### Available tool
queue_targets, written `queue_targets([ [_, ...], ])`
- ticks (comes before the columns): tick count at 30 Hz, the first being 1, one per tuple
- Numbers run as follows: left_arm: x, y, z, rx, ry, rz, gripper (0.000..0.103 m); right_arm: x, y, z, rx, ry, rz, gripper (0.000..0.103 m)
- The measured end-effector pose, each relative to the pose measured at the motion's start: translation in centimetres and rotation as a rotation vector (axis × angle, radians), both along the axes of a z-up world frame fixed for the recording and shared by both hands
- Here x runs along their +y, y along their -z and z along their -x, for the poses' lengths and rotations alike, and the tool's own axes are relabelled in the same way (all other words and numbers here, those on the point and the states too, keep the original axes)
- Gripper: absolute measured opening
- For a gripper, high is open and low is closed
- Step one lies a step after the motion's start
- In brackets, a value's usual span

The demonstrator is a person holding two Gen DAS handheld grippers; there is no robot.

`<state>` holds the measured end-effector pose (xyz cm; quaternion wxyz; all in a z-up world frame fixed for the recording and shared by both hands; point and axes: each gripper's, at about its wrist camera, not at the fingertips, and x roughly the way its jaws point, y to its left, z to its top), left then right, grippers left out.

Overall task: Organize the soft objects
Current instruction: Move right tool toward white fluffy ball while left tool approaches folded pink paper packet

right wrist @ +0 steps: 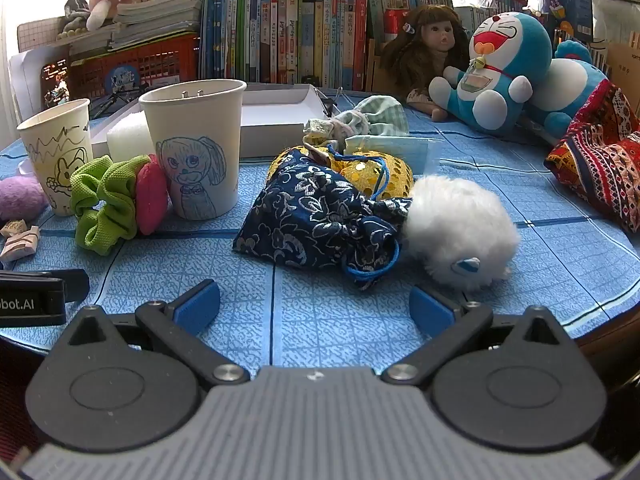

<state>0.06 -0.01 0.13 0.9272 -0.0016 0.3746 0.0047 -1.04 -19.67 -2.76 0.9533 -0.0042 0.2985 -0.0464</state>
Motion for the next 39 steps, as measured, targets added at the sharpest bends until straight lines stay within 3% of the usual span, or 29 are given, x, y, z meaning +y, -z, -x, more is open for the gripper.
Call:
queue_targets([
  [19,0.0,0.1,-0.1,-0.003,0.0,-0.005,0.103,0.0,0.0,0.1,-0.002,0.0,0.0,0.103],
  [39,0.8,0.9,1.0,-0.1,0.055,0.0,0.103,-0.2,0.5,0.6,-0.05,-0.016,-0.004,0.103],
])
